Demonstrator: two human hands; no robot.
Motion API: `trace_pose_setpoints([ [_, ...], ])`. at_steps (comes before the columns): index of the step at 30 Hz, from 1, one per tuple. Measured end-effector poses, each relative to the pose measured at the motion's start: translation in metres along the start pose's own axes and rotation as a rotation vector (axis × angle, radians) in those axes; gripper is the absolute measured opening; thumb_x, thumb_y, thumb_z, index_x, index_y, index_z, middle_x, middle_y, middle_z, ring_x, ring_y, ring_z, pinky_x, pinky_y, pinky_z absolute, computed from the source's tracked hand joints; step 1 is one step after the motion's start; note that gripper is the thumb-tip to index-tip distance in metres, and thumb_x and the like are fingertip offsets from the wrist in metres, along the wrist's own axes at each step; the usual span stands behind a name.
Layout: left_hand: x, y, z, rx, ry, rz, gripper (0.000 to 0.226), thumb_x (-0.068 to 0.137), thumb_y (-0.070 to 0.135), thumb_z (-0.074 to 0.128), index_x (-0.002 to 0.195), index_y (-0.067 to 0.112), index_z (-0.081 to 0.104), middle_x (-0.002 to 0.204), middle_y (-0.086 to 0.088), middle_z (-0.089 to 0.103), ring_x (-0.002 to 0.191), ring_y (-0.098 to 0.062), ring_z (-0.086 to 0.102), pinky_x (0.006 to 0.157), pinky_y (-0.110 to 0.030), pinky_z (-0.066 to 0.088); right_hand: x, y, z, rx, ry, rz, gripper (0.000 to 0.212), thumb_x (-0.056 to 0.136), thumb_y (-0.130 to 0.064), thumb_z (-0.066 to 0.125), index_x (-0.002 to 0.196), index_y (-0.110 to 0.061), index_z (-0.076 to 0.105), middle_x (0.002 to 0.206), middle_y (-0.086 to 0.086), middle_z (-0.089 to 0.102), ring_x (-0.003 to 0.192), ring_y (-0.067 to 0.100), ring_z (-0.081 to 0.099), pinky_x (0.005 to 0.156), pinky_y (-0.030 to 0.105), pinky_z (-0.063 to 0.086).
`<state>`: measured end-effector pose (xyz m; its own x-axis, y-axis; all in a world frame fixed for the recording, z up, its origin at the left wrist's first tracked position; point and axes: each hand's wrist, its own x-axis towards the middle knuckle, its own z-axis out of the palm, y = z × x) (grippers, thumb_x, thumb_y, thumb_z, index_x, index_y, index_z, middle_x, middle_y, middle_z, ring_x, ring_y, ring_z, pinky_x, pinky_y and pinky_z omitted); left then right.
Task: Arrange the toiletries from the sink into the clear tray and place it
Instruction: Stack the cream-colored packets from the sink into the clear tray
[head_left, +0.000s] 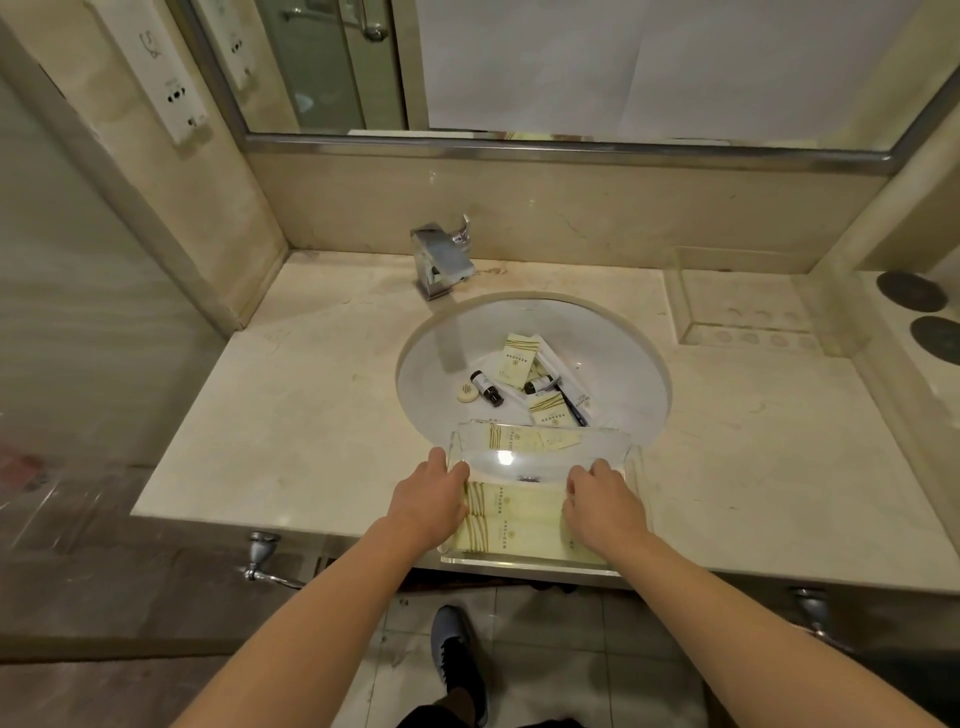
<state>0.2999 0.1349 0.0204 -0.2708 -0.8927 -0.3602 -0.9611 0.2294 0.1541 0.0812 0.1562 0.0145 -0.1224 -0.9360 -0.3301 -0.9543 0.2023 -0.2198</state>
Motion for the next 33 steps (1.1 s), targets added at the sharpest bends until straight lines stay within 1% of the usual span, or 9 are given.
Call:
trace_pose_setpoints([
  [3,0.002,-0.001,-0.004,-0.040,0.005,-0.002,0.040,0.088,0.031,0.057,0.122,0.017,0.043,0.117,-0.006,0.042,0.090,-0.022,0.052,0.071,-0.035,0.051,-0.002,-0.001,0.001,-0.126,0.030,-0.049,0.024,0.093,-0.021,0.044,0.116,-0.017,0.051,0.116,0.005,0.048,0.103,0.021,0.049,0.065,0.030,0.039],
  [6,0.008,-0.003,-0.011,-0.079,0.080,0.012,0.031,0.088,0.030,0.055,0.114,0.017,0.044,0.112,-0.003,0.045,0.081,-0.019,0.050,0.066,-0.032,0.049,0.003,-0.004,-0.003,-0.157,0.095,-0.085,0.024,0.092,-0.023,0.046,0.115,-0.018,0.052,0.114,0.004,0.051,0.100,0.019,0.050,0.064,0.028,0.038],
  [11,0.026,-0.005,-0.023,-0.109,0.136,0.009,0.027,0.091,0.029,0.051,0.115,0.016,0.046,0.113,-0.002,0.046,0.080,-0.018,0.050,0.064,-0.031,0.047,0.020,-0.010,-0.016,-0.010,0.203,-0.075,0.018,0.091,-0.028,0.049,0.103,-0.017,0.057,0.101,0.000,0.058,0.088,0.018,0.055,0.063,0.029,0.045],
  [14,0.038,-0.006,-0.030,-0.132,0.133,0.003,0.025,0.091,0.028,0.050,0.114,0.016,0.047,0.112,-0.001,0.047,0.082,-0.019,0.053,0.064,-0.031,0.048,0.032,-0.013,-0.025,0.090,0.276,-0.038,0.011,0.090,-0.025,0.050,0.092,-0.016,0.057,0.091,-0.002,0.059,0.080,0.019,0.055,0.059,0.029,0.041],
  [16,0.049,-0.007,-0.034,-0.144,0.137,0.001,0.025,0.092,0.029,0.049,0.115,0.017,0.047,0.113,-0.001,0.047,0.083,-0.018,0.053,0.064,-0.030,0.045,0.043,-0.015,-0.030,0.139,0.312,0.000,0.009,0.089,-0.022,0.052,0.087,-0.015,0.057,0.086,-0.002,0.058,0.074,0.019,0.054,0.057,0.029,0.039],
  [19,0.067,-0.012,-0.040,-0.154,0.147,0.004,0.027,0.094,0.030,0.048,0.117,0.017,0.047,0.115,-0.001,0.048,0.087,-0.017,0.052,0.065,-0.029,0.042,0.061,-0.016,-0.036,0.155,0.333,0.054,0.010,0.089,-0.021,0.051,0.084,-0.015,0.058,0.082,-0.002,0.058,0.069,0.019,0.053,0.055,0.028,0.037],
  [23,0.093,-0.020,-0.045,-0.179,0.146,0.014,0.031,0.094,0.033,0.049,0.121,0.016,0.048,0.118,-0.001,0.049,0.093,-0.019,0.055,0.068,-0.028,0.041,0.088,-0.014,-0.038,0.073,0.274,0.107,0.015,0.090,-0.021,0.049,0.089,-0.014,0.062,0.081,0.000,0.062,0.068,0.021,0.054,0.057,0.027,0.036],
  [27,0.117,-0.031,-0.046,-0.217,0.140,-0.001,0.029,0.095,0.034,0.048,0.118,0.017,0.051,0.117,-0.001,0.050,0.085,-0.016,0.052,0.070,-0.028,0.042,0.112,-0.018,-0.036,-0.010,0.151,0.185,0.017,0.090,-0.020,0.047,0.094,-0.015,0.063,0.084,0.001,0.065,0.071,0.021,0.057,0.059,0.027,0.039],
  [33,0.144,-0.045,-0.045,-0.259,0.073,-0.013,0.024,0.094,0.030,0.048,0.114,0.016,0.052,0.115,-0.003,0.052,0.095,-0.022,0.057,0.075,-0.033,0.047,0.135,-0.023,-0.029,0.022,-0.017,0.332,0.015,0.089,-0.025,0.047,0.095,-0.020,0.060,0.090,0.001,0.064,0.077,0.021,0.059,0.060,0.027,0.043],
])
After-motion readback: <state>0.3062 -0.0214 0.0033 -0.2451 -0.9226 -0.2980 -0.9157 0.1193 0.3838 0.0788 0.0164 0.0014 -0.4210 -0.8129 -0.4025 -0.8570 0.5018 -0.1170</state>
